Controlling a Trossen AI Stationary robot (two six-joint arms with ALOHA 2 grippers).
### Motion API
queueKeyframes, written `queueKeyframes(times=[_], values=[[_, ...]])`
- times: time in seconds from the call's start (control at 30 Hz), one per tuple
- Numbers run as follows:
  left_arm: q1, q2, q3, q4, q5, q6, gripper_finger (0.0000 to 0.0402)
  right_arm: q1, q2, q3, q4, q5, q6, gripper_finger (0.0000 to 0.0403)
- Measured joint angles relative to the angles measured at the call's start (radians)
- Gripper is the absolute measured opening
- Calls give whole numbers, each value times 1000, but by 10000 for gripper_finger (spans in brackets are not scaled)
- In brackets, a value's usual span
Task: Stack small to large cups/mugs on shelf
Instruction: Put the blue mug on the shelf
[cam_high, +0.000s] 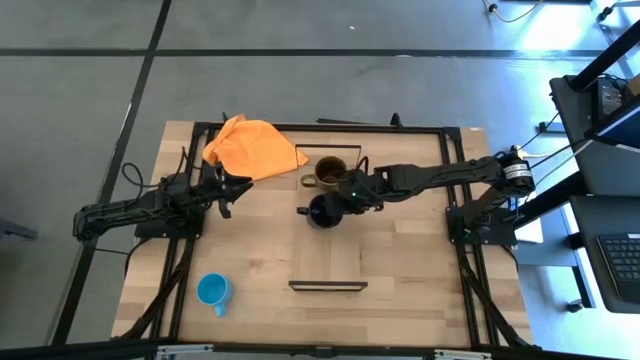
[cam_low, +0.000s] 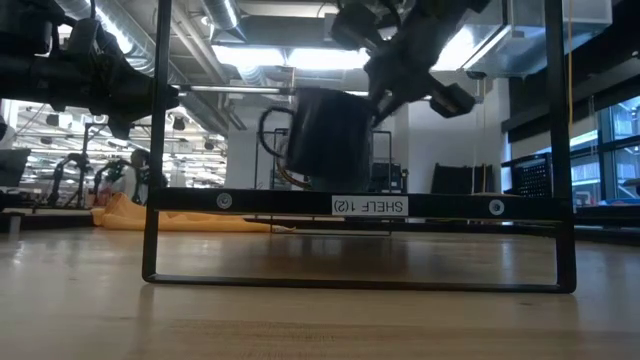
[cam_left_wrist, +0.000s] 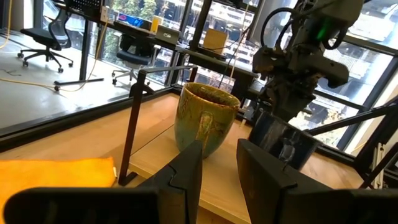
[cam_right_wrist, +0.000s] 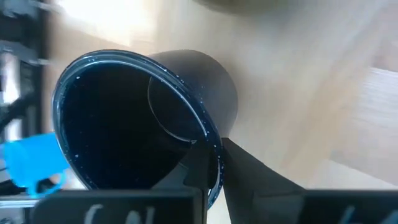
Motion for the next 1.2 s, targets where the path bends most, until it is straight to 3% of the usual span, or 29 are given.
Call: queueKeyframes(times=[1.2], values=[[0, 0, 0, 0, 0, 0, 94, 3, -1, 1, -61, -92, -69, 45]])
